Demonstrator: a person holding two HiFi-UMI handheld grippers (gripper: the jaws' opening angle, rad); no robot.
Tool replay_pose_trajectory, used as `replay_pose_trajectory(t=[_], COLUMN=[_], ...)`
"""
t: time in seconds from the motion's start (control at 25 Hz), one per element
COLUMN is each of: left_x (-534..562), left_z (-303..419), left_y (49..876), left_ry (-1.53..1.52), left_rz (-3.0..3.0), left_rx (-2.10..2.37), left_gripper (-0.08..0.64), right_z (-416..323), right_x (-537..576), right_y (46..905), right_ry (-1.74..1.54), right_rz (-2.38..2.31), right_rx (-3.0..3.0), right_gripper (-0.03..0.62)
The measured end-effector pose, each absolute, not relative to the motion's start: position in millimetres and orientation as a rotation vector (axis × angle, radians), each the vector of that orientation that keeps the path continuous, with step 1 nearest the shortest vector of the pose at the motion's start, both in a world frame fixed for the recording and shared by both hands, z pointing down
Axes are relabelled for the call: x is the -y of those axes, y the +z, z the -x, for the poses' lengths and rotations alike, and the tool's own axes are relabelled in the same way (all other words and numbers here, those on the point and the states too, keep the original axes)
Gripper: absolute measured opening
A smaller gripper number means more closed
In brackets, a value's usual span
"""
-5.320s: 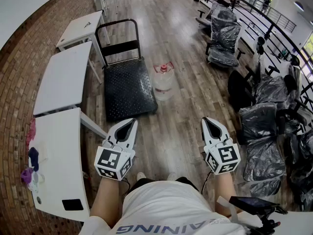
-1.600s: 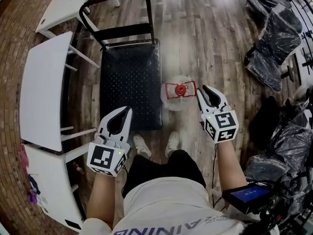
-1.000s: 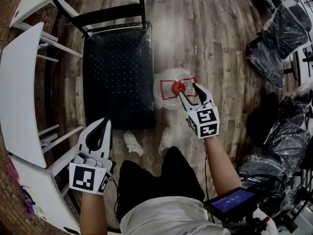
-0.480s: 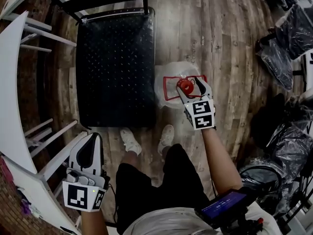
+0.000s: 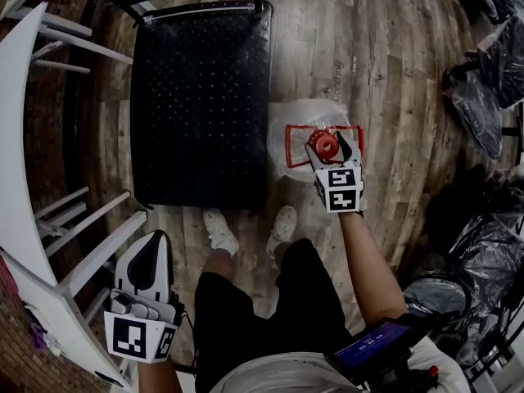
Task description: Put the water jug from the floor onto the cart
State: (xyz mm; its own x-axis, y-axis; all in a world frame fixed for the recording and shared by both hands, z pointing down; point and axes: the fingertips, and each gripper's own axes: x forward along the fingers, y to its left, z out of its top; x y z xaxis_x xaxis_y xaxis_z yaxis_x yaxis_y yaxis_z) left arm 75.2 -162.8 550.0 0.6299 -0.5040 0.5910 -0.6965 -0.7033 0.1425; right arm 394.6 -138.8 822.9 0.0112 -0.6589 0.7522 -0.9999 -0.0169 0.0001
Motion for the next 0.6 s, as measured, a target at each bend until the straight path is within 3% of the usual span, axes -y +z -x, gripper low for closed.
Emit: replay_pose_trajectory(t=[0.6], left_x=[155.5], left_z=[-66.3], left_y=[546.6], left_ry=[0.752], left_rz=[-2.490], left_rx=[0.971], left_gripper=[0.000], right_z=[-400.2], right_x=[133.0], right_y=[822.6], right_ry=[0.791], right_rz=[-1.797], right_rx=[1.660], right_gripper=[0.310])
